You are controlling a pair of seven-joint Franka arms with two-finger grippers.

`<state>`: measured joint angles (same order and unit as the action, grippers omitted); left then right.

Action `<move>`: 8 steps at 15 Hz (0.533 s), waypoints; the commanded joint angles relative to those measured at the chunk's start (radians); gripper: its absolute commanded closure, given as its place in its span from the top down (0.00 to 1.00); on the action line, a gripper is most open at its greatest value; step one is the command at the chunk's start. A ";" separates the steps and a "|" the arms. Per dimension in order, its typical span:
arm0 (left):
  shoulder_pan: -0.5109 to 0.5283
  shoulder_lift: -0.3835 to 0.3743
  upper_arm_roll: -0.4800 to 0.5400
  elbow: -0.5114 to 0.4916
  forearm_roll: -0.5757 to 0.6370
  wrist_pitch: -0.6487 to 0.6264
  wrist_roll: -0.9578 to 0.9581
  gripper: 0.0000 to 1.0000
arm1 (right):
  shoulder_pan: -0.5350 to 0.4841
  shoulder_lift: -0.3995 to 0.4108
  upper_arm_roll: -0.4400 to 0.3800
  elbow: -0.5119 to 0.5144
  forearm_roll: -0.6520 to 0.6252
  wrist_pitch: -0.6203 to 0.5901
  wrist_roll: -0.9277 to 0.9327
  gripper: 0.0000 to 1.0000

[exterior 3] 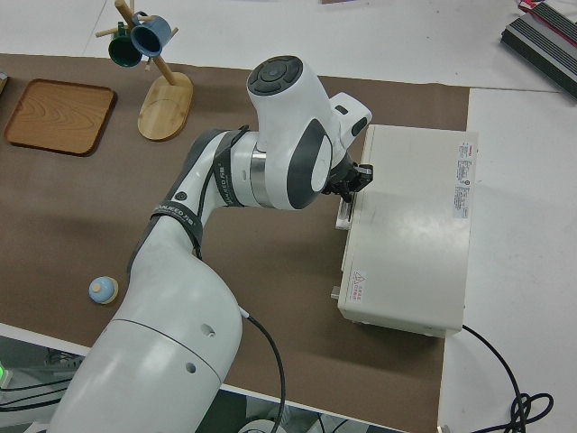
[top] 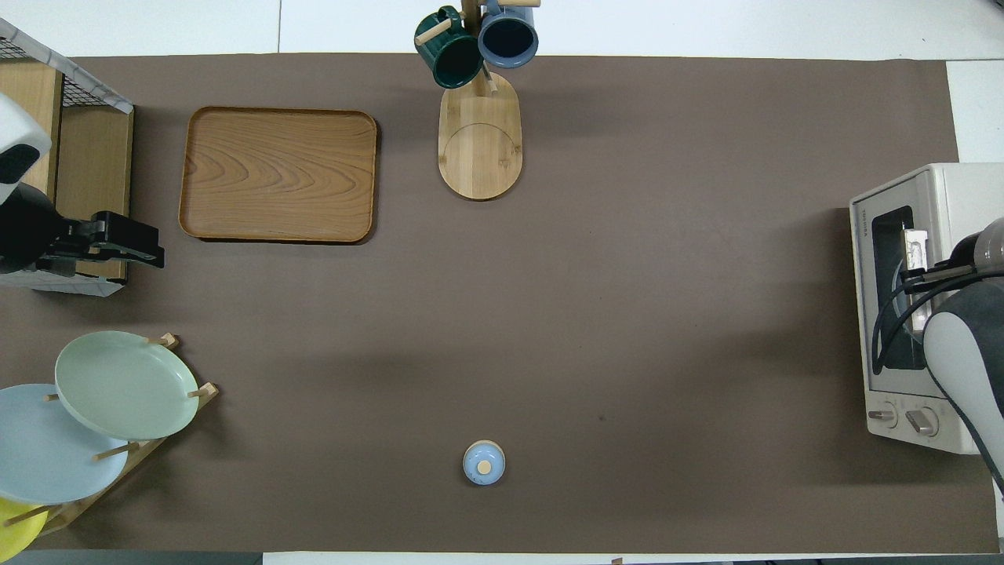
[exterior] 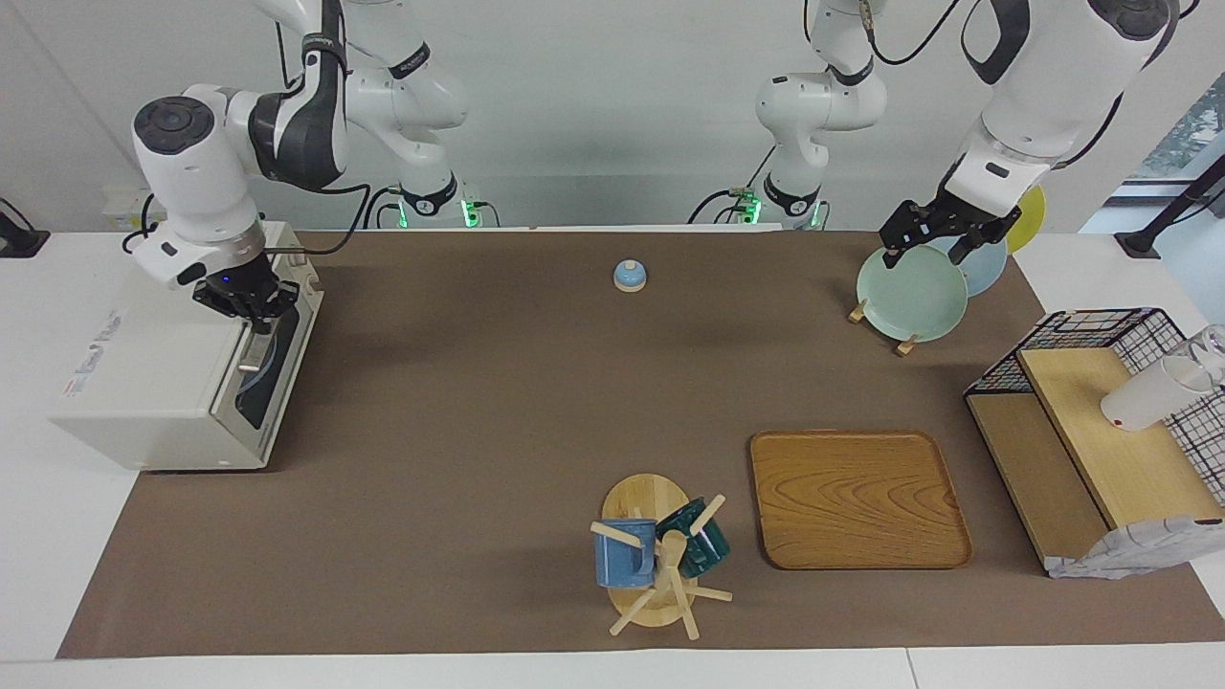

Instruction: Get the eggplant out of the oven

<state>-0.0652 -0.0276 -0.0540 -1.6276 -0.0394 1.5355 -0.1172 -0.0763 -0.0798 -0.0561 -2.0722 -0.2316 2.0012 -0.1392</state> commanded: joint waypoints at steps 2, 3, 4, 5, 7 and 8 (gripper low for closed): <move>0.010 0.000 -0.009 0.006 0.019 -0.009 0.001 1.00 | 0.047 0.051 0.007 -0.043 -0.008 0.103 0.113 0.00; 0.010 0.000 -0.009 0.006 0.019 -0.009 0.001 1.00 | 0.068 0.064 0.007 -0.063 -0.008 0.138 0.128 0.00; 0.010 0.000 -0.009 0.006 0.019 -0.009 0.001 1.00 | 0.075 0.078 0.007 -0.072 -0.008 0.174 0.138 0.00; 0.010 0.000 -0.009 0.006 0.019 -0.009 0.002 1.00 | 0.075 0.103 0.007 -0.074 -0.008 0.200 0.141 0.00; 0.010 0.000 -0.007 0.006 0.019 -0.009 0.001 1.00 | 0.076 0.153 0.009 -0.078 -0.005 0.273 0.141 0.00; 0.010 0.000 -0.009 0.006 0.019 -0.009 0.001 1.00 | 0.076 0.163 0.009 -0.091 0.011 0.321 0.142 0.00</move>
<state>-0.0652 -0.0276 -0.0540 -1.6276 -0.0394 1.5355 -0.1172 0.0421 -0.0241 -0.0275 -2.1621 -0.1987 2.1584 0.0160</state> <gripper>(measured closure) 0.000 0.991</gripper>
